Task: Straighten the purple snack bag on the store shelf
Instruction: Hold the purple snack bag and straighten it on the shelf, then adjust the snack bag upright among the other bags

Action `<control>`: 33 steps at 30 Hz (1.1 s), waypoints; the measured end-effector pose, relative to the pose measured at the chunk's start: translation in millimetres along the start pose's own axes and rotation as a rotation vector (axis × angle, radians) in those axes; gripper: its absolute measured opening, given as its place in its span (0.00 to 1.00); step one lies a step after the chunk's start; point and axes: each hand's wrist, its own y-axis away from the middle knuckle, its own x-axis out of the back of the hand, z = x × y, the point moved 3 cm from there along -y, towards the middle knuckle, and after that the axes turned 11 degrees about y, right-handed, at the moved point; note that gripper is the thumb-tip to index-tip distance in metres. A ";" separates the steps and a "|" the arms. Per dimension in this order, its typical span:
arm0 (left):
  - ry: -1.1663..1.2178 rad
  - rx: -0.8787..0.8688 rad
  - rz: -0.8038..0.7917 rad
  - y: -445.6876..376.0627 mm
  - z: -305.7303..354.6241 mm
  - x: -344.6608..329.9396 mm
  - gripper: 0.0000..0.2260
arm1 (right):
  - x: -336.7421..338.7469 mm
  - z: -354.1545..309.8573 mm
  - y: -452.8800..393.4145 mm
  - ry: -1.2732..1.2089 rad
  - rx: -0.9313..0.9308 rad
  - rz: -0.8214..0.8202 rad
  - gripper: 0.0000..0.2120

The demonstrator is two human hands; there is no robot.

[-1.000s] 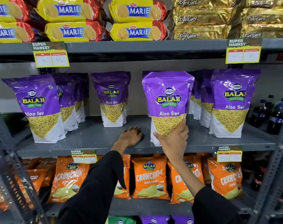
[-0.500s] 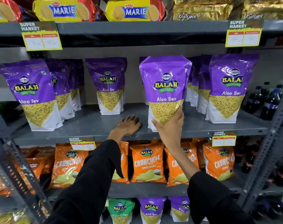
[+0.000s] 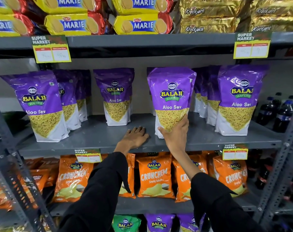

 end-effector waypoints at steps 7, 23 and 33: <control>-0.020 0.010 -0.002 0.9 1.4 0.2 0.29 | -11.7 -5.2 -6.3 0.034 0.030 -0.020 0.61; 0.004 0.015 -0.007 -1.0 0.2 -0.9 0.28 | -20.4 -7.0 -8.8 0.052 0.033 -0.007 0.62; 0.248 -0.006 0.188 25.1 -15.9 17.1 0.23 | 12.1 -27.3 61.6 -0.361 0.285 0.129 0.21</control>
